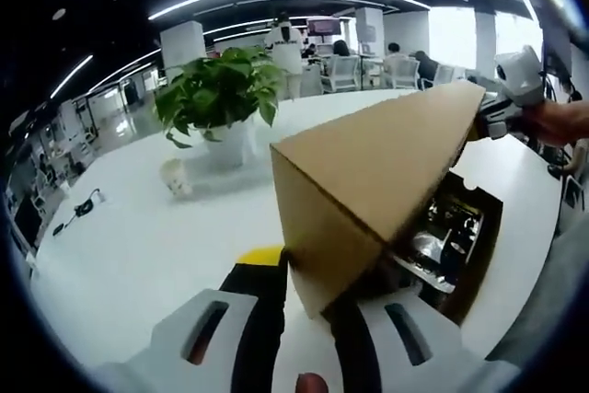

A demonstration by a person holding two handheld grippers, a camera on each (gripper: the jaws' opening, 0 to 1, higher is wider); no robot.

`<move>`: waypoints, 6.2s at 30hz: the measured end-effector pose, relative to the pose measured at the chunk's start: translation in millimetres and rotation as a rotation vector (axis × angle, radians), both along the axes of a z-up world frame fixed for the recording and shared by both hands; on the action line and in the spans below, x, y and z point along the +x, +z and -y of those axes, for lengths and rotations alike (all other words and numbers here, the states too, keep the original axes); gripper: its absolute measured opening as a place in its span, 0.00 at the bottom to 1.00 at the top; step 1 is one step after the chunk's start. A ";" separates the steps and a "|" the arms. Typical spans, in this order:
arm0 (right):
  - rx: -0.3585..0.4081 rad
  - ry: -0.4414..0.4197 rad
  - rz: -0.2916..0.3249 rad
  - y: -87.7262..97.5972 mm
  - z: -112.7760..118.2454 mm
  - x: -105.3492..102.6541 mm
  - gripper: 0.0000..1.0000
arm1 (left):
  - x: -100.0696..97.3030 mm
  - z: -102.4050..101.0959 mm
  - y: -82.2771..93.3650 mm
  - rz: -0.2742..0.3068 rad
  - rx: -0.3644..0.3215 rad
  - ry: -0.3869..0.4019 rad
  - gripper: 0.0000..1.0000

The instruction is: Operate the shoe box by opening the lid, removing the specified soft item, and placing it in the target area until the item is outside and the box remains undamaged.

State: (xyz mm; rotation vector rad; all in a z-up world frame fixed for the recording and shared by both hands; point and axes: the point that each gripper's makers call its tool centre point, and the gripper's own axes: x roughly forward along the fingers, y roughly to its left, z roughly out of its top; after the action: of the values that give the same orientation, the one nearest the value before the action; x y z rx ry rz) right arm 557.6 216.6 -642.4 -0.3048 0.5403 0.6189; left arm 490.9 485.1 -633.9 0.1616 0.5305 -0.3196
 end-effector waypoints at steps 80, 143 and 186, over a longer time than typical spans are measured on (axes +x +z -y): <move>0.001 0.018 -0.127 -27.4 -10.1 25.0 0.00 | 15.0 -16.6 -48.2 -0.153 -0.111 0.106 0.07; -0.030 -0.063 -0.208 -50.9 -13.8 60.7 0.00 | 48.7 -28.9 -48.2 -0.159 -0.066 0.242 0.06; -0.039 -0.095 -0.205 -50.7 -6.7 69.5 0.13 | 55.7 -28.6 -47.3 -0.167 -0.069 0.212 0.16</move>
State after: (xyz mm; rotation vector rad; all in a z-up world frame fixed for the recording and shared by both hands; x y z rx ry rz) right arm 627.0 223.3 -693.1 -0.2522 0.7600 0.5513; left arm 546.5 513.6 -681.1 0.0114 0.6950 -0.1446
